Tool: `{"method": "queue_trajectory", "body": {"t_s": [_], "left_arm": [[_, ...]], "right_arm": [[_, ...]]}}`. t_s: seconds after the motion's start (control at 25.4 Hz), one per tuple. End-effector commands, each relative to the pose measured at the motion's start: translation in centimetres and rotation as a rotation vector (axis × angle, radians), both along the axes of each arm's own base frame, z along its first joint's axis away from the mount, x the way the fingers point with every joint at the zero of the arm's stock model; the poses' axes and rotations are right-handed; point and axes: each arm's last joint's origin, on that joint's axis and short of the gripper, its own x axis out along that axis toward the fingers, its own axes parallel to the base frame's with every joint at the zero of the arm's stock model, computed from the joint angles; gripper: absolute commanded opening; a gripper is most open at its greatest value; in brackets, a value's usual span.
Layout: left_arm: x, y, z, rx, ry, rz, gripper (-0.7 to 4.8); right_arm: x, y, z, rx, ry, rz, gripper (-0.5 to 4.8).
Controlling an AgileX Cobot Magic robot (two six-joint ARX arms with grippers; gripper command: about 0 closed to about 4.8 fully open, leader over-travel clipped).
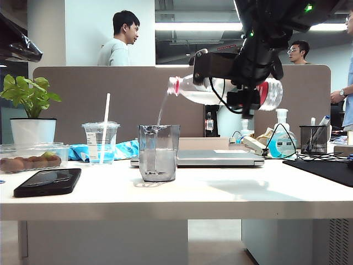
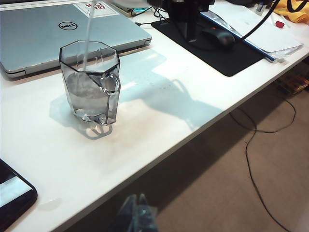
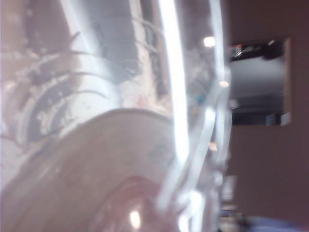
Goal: Pick up the mineral water bottle on the table and pour water into the mug until it's half full.
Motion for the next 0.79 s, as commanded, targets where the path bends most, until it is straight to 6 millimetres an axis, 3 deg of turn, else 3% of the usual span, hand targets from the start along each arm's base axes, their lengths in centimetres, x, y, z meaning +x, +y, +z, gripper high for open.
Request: {"method": "queue_trajectory", "body": {"t_s": [0.04,0.28,0.43,0.63,0.79], "left_arm": [[0.0,0.0,0.3,-0.006,-0.013,-0.004,-0.04],[0.0,0.0,0.3,-0.007,-0.013,-0.004,-0.04],[0.0,0.0,0.3,-0.006,-0.013,-0.004,-0.04],[0.0,0.0,0.3,-0.006,-0.012,-0.004,-0.04],[0.0,0.0,0.3,-0.006,-0.013,-0.004,-0.04]], "right_arm": [[-0.2,0.0,-0.1,0.352,0.085,-0.050,2.61],[-0.2,-1.3,-1.8,0.947,0.195,-0.081,2.61],[-0.9,-2.7,-4.2,1.241,0.159,-0.046,2.61],[-1.7,-3.1,-8.5,1.360,0.125,0.029,2.61],[-1.5,-2.9,-10.2,1.427,0.158,0.041,2.63]]}}
